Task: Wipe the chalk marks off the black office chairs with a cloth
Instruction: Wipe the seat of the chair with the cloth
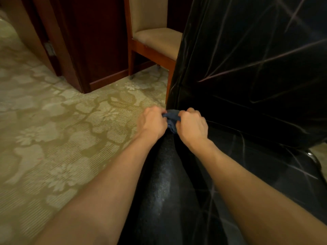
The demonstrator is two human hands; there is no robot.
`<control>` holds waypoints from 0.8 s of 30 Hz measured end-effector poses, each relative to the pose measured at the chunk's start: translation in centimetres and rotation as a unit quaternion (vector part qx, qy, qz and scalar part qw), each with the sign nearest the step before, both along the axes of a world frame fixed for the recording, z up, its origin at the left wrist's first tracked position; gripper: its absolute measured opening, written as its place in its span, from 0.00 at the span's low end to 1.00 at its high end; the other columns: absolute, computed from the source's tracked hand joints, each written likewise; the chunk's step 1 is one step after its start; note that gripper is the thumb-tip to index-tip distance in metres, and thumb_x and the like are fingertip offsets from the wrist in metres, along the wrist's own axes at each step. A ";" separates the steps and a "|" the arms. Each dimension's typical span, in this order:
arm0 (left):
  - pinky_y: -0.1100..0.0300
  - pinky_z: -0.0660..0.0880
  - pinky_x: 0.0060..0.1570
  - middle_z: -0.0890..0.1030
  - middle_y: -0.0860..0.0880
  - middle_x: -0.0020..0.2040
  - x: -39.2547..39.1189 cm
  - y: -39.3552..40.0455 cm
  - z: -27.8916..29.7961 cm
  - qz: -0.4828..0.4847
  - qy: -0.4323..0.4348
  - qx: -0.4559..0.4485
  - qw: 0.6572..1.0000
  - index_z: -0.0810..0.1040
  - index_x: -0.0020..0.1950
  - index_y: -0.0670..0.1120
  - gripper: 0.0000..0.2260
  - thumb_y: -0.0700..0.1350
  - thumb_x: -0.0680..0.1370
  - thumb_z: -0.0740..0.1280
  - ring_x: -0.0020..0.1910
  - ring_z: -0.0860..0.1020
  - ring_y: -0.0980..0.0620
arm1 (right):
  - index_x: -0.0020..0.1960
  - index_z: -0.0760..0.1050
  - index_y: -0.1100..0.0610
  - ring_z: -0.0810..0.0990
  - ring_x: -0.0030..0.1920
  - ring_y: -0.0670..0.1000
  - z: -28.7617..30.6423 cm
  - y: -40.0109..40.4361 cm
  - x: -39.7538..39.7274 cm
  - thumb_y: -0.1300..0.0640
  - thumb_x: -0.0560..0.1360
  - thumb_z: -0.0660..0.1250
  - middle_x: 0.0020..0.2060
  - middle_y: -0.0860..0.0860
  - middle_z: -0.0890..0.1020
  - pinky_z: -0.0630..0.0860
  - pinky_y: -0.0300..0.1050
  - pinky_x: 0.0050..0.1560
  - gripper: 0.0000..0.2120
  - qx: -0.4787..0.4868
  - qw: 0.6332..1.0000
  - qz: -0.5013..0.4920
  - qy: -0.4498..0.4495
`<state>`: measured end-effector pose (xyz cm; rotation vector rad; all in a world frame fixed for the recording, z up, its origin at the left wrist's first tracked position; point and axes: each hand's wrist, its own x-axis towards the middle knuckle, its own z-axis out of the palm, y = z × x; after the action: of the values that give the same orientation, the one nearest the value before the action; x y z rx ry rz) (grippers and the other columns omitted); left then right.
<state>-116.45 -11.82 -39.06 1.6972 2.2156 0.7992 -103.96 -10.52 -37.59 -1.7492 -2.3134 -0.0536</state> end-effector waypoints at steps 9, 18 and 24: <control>0.54 0.76 0.53 0.82 0.49 0.59 -0.5 -10.0 1.3 -0.037 0.072 -0.056 0.995 0.80 0.62 0.56 0.12 0.49 0.79 0.66 0.58 0.79 0.45 | 0.47 0.81 0.57 0.79 0.46 0.57 0.0 -10.7 0.5 0.57 0.69 0.72 0.43 0.54 0.79 0.75 0.49 0.44 0.07 0.006 0.999 0.033 0.009; 0.52 0.75 0.48 0.81 0.52 0.56 -0.6 -9.7 1.5 -0.078 0.108 -0.009 0.991 0.81 0.59 0.55 0.10 0.48 0.79 0.66 0.55 0.80 0.44 | 0.37 0.79 0.58 0.77 0.37 0.58 -0.8 -9.3 1.6 0.59 0.60 0.77 0.34 0.54 0.77 0.73 0.48 0.35 0.09 0.050 0.996 0.075 -0.022; 0.56 0.70 0.44 0.81 0.49 0.57 1.8 -1.3 2.3 -0.100 0.150 0.019 0.983 0.81 0.60 0.55 0.10 0.49 0.80 0.64 0.57 0.79 0.43 | 0.54 0.78 0.61 0.77 0.54 0.63 0.2 -1.8 2.7 0.61 0.75 0.67 0.51 0.59 0.79 0.73 0.55 0.50 0.09 0.049 0.994 0.032 -0.097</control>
<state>-114.67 -13.08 -36.75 2.1407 2.1723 0.5701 -101.31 -12.34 -37.41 -1.6876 -2.4548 -0.3337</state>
